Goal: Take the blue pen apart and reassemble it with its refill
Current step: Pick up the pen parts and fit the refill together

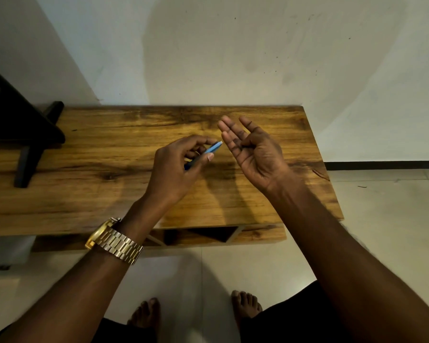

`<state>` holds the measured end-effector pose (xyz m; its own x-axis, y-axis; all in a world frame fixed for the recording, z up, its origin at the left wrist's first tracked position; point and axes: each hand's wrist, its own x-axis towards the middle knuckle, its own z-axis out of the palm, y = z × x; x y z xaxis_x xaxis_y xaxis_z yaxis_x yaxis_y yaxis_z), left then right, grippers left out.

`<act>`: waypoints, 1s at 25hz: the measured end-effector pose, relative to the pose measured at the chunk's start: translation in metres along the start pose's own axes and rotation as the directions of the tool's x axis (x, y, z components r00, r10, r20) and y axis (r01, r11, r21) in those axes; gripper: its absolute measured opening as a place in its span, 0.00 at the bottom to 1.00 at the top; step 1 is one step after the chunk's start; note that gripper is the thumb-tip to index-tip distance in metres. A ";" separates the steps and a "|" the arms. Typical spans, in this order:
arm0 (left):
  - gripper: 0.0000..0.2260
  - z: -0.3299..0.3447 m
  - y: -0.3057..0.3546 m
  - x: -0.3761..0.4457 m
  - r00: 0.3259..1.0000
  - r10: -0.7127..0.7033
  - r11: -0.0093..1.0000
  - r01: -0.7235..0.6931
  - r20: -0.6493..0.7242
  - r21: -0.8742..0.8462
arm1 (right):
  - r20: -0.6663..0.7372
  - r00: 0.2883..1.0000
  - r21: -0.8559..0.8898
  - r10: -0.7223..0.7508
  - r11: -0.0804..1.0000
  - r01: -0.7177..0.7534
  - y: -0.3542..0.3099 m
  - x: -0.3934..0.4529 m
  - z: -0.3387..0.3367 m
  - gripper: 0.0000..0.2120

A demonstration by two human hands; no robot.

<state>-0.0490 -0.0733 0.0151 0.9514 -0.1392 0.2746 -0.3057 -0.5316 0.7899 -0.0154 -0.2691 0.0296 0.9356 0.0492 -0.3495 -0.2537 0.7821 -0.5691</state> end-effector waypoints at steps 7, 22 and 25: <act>0.12 -0.002 -0.001 0.000 0.997 0.052 0.998 -0.054 0.053 0.029 | 0.103 0.995 -0.041 -0.009 0.999 0.013 0.001 -0.004 0.004 0.30; 0.12 0.005 -0.004 -0.004 0.981 0.151 0.955 -0.114 -0.120 0.273 | 0.140 0.987 -0.162 0.079 0.985 -0.056 0.020 -0.011 0.016 0.29; 0.11 0.004 -0.001 -0.004 0.984 0.127 0.955 -0.087 -0.126 0.282 | 0.163 0.982 -0.158 0.090 0.985 -0.064 0.020 -0.012 0.016 0.28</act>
<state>-0.0525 -0.0760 0.0110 0.8928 -0.0993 0.4394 -0.3649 -0.7315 0.5760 -0.0281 -0.2439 0.0348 0.9364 0.2205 -0.2731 -0.3490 0.6691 -0.6561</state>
